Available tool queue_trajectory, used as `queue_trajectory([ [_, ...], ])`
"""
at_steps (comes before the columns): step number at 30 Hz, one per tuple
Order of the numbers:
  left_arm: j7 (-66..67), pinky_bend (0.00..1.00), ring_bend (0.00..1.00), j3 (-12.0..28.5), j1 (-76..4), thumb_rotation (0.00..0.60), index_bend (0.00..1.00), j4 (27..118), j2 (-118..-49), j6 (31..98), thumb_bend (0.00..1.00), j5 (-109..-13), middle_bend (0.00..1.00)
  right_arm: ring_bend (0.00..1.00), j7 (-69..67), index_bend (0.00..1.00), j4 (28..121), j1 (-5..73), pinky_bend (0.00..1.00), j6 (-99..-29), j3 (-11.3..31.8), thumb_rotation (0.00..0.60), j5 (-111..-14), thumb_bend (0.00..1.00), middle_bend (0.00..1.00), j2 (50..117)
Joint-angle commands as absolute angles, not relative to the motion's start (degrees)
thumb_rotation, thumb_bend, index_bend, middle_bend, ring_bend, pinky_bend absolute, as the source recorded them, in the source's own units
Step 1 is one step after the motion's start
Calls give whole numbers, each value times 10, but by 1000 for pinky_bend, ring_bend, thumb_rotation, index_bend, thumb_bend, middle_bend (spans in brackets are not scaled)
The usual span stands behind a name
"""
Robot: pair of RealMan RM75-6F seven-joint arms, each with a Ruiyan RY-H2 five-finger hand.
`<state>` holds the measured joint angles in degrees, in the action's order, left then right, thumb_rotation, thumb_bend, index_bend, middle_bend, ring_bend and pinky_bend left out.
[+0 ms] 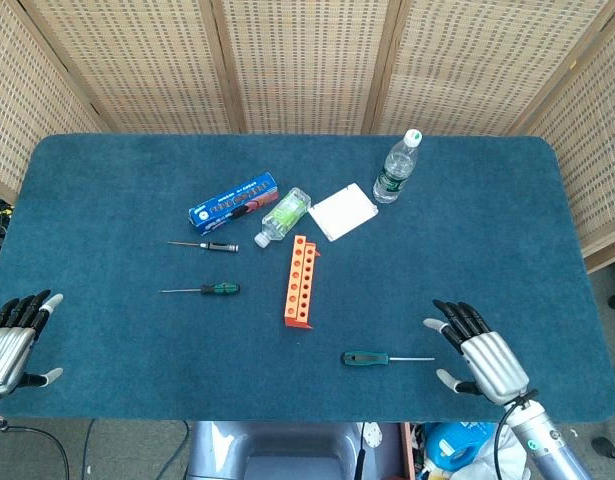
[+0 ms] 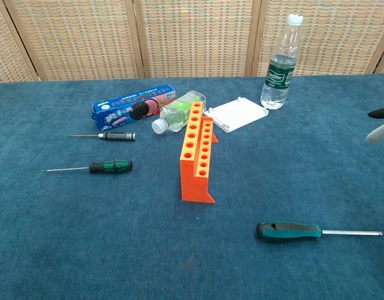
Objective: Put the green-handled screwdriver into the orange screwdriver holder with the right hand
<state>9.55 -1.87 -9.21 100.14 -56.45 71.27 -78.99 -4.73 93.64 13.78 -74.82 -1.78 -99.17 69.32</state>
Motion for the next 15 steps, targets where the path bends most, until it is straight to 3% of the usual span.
queue_trajectory([
  [1, 96, 0, 0, -19, -93, 600, 21, 1001, -565, 711, 31, -791, 0, 0, -36, 224, 941, 150, 0, -730, -16, 600, -987, 250, 0, 710],
  [15, 97, 0, 0, -20, -95, 600, 21, 1001, -566, 708, 32, -791, 0, 0, 31, 311, 941, 180, 0, -676, 10, 600, -919, 251, 0, 767],
])
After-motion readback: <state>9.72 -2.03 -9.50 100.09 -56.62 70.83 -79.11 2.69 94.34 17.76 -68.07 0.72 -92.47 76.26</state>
